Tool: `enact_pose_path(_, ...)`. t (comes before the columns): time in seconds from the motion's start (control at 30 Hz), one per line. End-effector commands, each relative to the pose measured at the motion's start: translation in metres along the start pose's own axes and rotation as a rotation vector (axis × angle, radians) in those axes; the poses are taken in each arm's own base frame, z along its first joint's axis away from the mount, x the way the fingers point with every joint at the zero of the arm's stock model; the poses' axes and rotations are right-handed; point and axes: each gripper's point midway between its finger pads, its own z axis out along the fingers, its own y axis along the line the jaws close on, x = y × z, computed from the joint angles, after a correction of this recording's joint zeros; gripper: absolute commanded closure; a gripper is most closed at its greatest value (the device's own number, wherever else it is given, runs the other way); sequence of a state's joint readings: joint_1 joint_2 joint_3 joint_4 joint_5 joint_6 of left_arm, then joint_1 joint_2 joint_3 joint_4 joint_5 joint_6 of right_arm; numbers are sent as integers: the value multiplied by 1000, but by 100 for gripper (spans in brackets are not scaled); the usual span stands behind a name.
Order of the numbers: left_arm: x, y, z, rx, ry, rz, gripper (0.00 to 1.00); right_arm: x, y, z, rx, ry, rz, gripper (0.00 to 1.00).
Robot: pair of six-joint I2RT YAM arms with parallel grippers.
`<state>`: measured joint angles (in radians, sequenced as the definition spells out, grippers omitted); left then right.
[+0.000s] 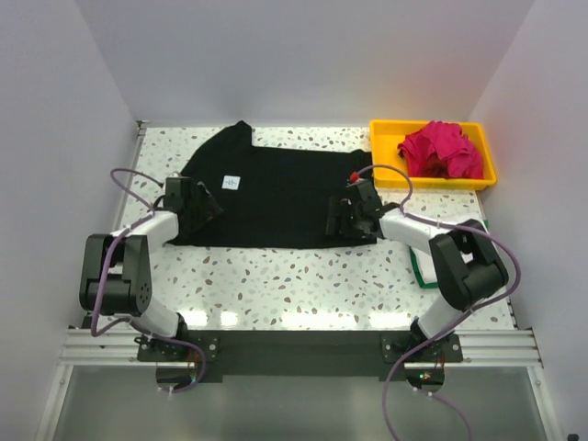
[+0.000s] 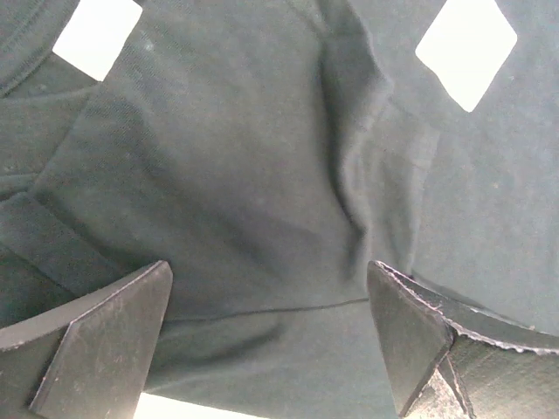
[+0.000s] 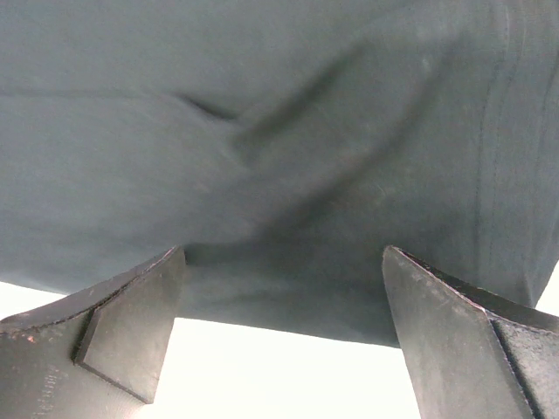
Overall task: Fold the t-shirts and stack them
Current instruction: Fold the tshirt
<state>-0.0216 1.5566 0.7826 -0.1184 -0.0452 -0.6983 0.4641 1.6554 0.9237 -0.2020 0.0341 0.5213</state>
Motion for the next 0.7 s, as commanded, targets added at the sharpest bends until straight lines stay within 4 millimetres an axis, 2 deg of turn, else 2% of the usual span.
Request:
enact_pose_path(0.0, 18, 33, 4, -130, 57, -43, 0, 18, -15, 1, 44, 28, 41, 1)
enact_pose_path(0.03, 30, 44, 2, -161, 85, -49, 0, 33, -24, 1, 65, 54, 50, 1)
enact_pose_path(0.1, 40, 61, -6, -203, 110, -80, 0, 44, -30, -4, 74, 67, 60, 1)
enact_pose_path(0.13, 54, 73, -10, -234, 134, -93, 0, 62, -40, -5, 94, 99, 69, 1)
enact_pose_path(0.2, 64, 83, -24, -270, 143, -113, 0, 78, -45, -11, 90, 132, 88, 1)
enact_pose_path(0.23, 75, 94, -29, -306, 153, -134, 0, 92, -52, -19, 99, 152, 98, 1)
enact_pose_path(0.3, 82, 100, -43, -319, 152, -155, 0, 104, -58, -27, 110, 167, 117, 1)
enact_pose_path(0.33, 92, 109, -48, -350, 157, -181, 0, 113, -61, -35, 105, 174, 129, 1)
enact_pose_path(0.4, 97, 111, -59, -348, 154, -207, 0, 123, -58, -43, 74, 199, 139, 1)
enact_pose_path(0.43, 109, 119, -64, -372, 173, -229, 0, 132, -60, -46, 73, 221, 142, 1)
enact_pose_path(0.5, 113, 122, -72, -371, 159, -252, 0, 137, -56, -53, 43, 231, 155, 1)
enact_pose_path(0.53, 123, 132, -77, -414, 166, -276, 0, 141, -57, -54, 36, 240, 160, 1)
enact_pose_path(0.63, 123, 138, -86, -426, 131, -295, 0, 145, -53, -58, 10, 240, 178, 1)
enact_pose_path(0.67, 119, 134, -88, -396, 113, -300, 0, 144, -53, -59, 7, 239, 179, 1)
